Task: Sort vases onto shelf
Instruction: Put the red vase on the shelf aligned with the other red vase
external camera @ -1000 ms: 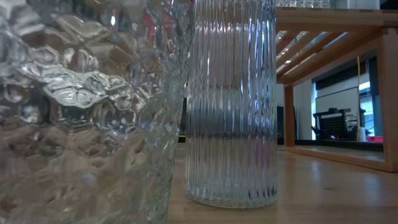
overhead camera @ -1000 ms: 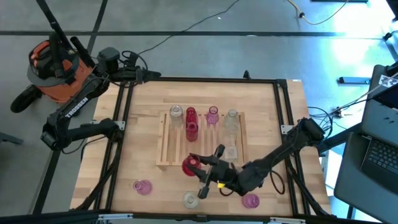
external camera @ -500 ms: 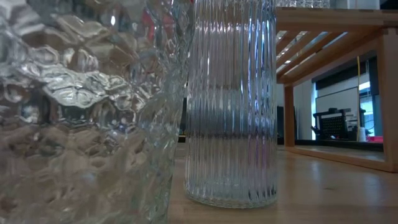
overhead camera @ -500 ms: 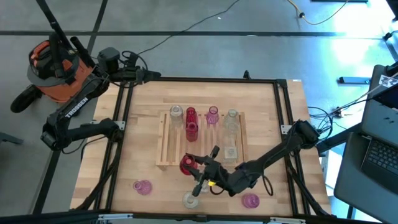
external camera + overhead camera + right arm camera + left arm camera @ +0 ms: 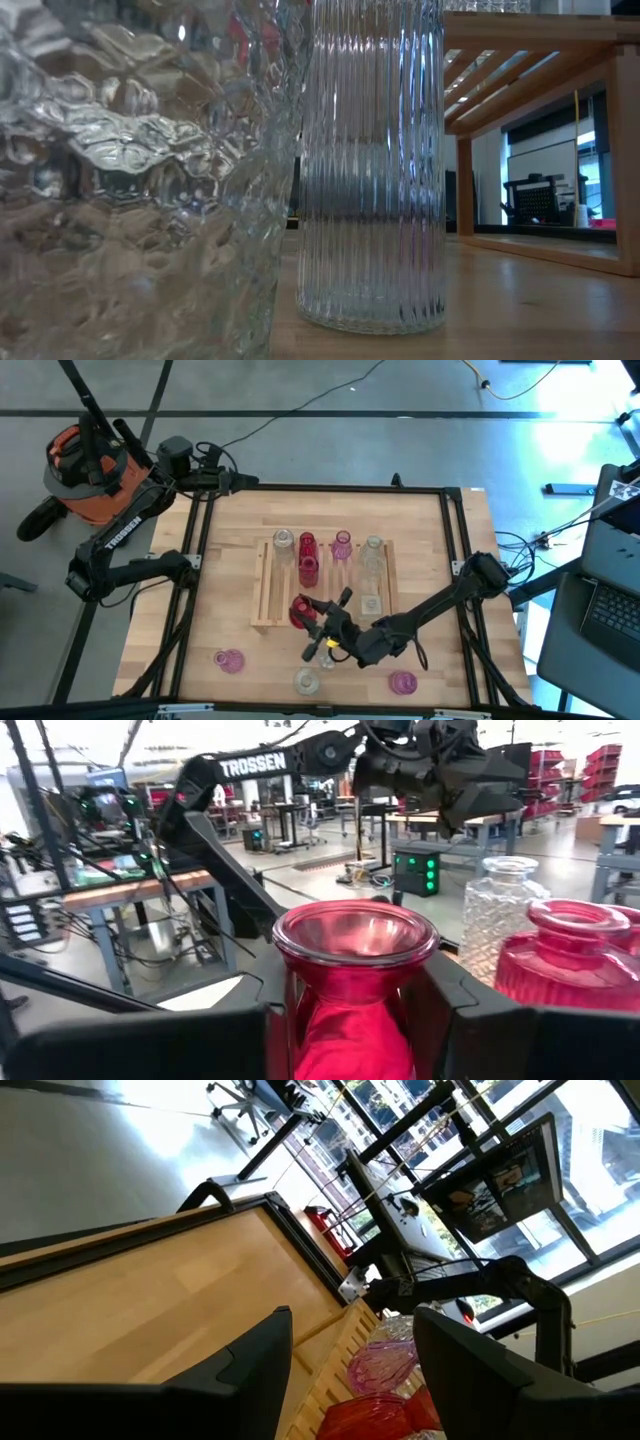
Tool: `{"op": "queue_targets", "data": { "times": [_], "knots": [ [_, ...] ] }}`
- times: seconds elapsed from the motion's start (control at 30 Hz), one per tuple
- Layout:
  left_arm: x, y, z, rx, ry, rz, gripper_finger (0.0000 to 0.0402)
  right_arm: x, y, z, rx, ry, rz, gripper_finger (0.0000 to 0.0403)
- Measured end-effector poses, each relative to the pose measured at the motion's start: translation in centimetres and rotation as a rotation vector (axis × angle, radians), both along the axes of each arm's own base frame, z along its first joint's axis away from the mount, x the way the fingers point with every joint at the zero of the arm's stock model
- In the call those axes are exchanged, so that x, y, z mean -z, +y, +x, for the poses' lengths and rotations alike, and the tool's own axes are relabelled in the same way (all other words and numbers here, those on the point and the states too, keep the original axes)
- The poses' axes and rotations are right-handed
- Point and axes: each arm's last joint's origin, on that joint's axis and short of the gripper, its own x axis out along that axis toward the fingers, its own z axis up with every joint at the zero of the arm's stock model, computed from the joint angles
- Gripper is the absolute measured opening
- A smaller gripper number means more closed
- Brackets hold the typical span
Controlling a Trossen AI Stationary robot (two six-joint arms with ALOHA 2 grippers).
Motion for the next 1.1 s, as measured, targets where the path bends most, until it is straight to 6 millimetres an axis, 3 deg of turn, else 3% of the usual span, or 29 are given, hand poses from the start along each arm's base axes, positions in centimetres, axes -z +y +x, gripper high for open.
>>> {"op": "queue_targets", "data": {
  "times": [0.67, 0.9, 1.1],
  "knots": [
    [0.0, 0.0, 0.0, 0.001, 0.000, -0.001, 0.0202, 1.2, -0.2, 0.1, 0.022, 0.070, 0.021, 0.0091],
    [0.0, 0.0, 0.0, 0.001, 0.000, -0.001, 0.0201, 1.3, -0.2, 0.1, 0.044, 0.075, 0.018, 0.0135],
    [0.0, 0.0, 0.0, 0.001, 0.000, -0.001, 0.0201, 1.4, -0.5, 0.2, 0.051, 0.090, 0.009, 0.0118]
  ]
}}
